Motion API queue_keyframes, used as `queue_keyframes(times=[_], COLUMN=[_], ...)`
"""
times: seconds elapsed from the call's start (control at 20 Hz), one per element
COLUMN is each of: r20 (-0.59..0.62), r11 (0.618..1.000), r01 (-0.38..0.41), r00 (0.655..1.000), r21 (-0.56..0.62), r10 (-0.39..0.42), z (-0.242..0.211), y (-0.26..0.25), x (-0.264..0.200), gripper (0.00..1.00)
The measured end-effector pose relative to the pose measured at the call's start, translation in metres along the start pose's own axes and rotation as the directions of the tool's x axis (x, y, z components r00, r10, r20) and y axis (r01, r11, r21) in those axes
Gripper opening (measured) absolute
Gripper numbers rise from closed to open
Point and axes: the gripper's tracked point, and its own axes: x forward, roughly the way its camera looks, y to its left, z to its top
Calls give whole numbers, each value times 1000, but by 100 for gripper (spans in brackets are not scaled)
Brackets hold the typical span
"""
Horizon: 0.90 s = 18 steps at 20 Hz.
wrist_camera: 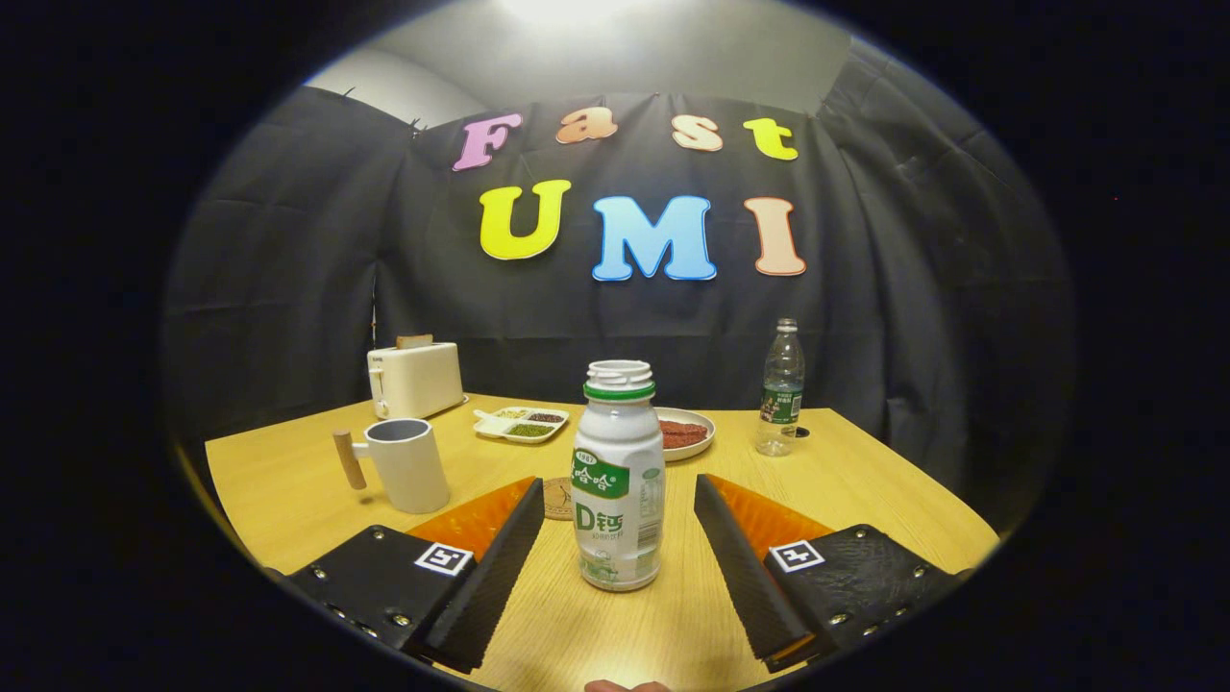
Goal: Take the bottle from table, then pour the juice into the cup, finally place the bottle on the coaster
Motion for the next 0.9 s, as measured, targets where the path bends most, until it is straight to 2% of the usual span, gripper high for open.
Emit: queue_keyframes(times=[0.5,0.9], r20=[-12,-42], r11=[992,979], r01=[83,186], r00=[997,982], r21=[94,87], r10=[-83,-183], z=[-11,-25], y=[0,-14], x=[48,70], gripper=[97,97])
